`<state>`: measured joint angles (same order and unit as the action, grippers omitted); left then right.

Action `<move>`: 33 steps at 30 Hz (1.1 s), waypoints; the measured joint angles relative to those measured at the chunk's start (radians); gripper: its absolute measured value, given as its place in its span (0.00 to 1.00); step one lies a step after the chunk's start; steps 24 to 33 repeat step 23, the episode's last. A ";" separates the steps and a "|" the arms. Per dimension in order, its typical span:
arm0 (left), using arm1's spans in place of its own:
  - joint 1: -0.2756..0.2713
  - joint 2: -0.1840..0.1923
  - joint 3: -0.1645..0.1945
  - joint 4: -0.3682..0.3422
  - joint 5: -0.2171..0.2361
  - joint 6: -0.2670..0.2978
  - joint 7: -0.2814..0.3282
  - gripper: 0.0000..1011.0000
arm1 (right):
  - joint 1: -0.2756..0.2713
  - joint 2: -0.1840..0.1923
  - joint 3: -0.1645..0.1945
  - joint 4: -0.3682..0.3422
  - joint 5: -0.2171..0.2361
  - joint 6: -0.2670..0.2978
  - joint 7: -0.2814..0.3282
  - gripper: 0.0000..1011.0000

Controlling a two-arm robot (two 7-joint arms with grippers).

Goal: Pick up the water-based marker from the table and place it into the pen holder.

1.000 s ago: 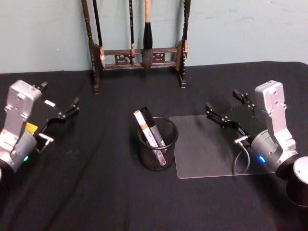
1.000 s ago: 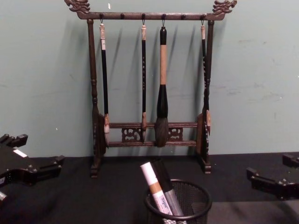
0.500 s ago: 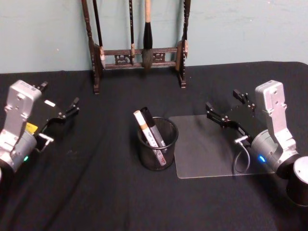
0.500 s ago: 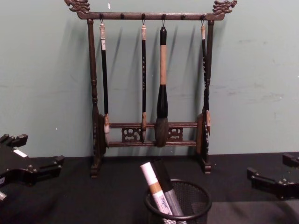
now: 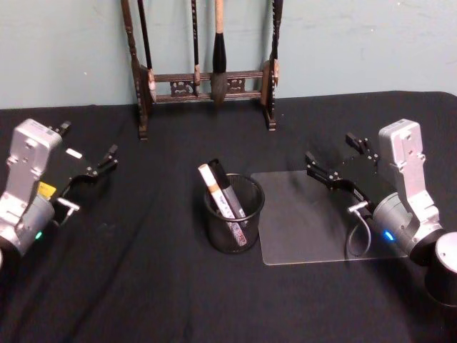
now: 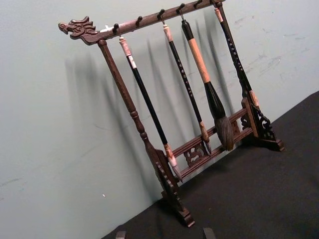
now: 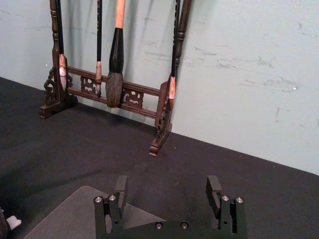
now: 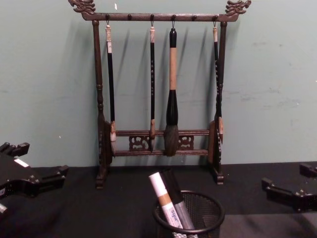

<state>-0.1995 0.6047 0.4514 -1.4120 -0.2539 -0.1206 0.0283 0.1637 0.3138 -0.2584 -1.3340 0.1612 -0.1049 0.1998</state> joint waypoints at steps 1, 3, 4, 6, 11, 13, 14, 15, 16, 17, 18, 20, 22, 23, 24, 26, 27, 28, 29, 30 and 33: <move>0.000 0.000 0.000 0.000 0.000 0.000 0.000 0.99 | 0.000 0.000 0.000 0.000 0.000 0.000 0.000 0.99; 0.000 0.000 0.000 0.000 0.000 0.000 0.000 0.99 | 0.000 0.000 0.000 0.000 0.000 0.000 0.000 0.99; 0.000 0.000 0.000 0.000 0.000 0.000 0.000 0.99 | 0.000 0.000 0.000 0.000 0.000 0.000 0.000 0.99; 0.000 0.000 0.000 0.000 0.000 0.000 0.000 0.99 | 0.000 0.000 0.000 0.000 0.000 0.000 0.000 0.99; 0.000 0.000 0.000 0.000 0.000 0.000 0.000 0.99 | 0.000 0.000 0.000 0.000 0.000 0.000 0.000 0.99; 0.000 0.000 0.000 0.000 0.000 0.000 0.000 0.99 | 0.000 0.000 0.000 0.000 0.000 0.000 0.000 0.99; 0.000 0.000 0.000 0.000 0.000 0.000 0.000 0.99 | 0.000 0.000 0.000 0.000 0.000 0.000 0.000 0.99; 0.000 0.000 0.000 0.000 0.000 0.000 0.000 0.99 | 0.000 0.000 0.000 0.000 0.000 0.000 0.000 0.99; 0.000 0.000 0.000 0.000 0.000 0.000 0.000 0.99 | 0.000 0.000 0.000 0.000 0.000 0.000 0.000 0.99; 0.000 0.000 0.000 0.000 0.000 0.000 0.000 0.99 | 0.000 0.000 0.000 0.000 0.000 0.000 0.000 0.99; 0.000 0.000 0.000 0.000 0.000 0.000 0.000 0.99 | 0.000 0.000 0.000 0.000 0.000 0.000 0.000 0.99; 0.000 0.000 0.000 0.000 0.000 0.000 0.000 0.99 | 0.000 0.000 0.000 0.000 0.000 0.000 0.000 0.99; 0.000 0.000 0.000 0.000 0.000 0.000 0.000 0.99 | 0.000 0.000 0.000 0.000 0.000 0.000 0.000 0.99; 0.000 0.000 0.000 0.000 0.000 0.000 0.000 0.99 | 0.000 0.000 0.000 0.000 0.000 0.000 0.000 0.99; 0.000 0.000 0.000 0.000 0.000 0.000 0.000 0.99 | 0.000 0.000 0.000 0.000 0.000 0.000 0.000 0.99; 0.000 0.000 0.000 0.000 0.000 0.000 0.000 0.99 | 0.000 0.000 0.000 0.000 0.000 0.000 0.000 0.99; 0.000 0.000 0.000 0.000 0.000 0.000 0.000 0.99 | 0.000 0.000 0.000 0.000 0.000 0.000 0.000 0.99; 0.000 0.000 0.000 0.000 0.000 0.000 0.000 0.99 | 0.000 0.000 0.000 0.000 0.000 0.000 0.000 0.99; 0.000 0.000 0.000 0.000 0.000 0.000 0.000 0.99 | 0.000 0.000 0.000 0.000 0.000 0.000 0.000 0.99; 0.000 0.000 0.000 0.000 0.000 0.000 0.000 0.99 | 0.000 0.000 0.000 0.000 0.000 0.000 0.000 0.99; 0.000 0.000 0.000 0.000 0.000 0.000 0.000 0.99 | 0.000 0.000 0.000 0.000 0.000 0.000 0.000 0.99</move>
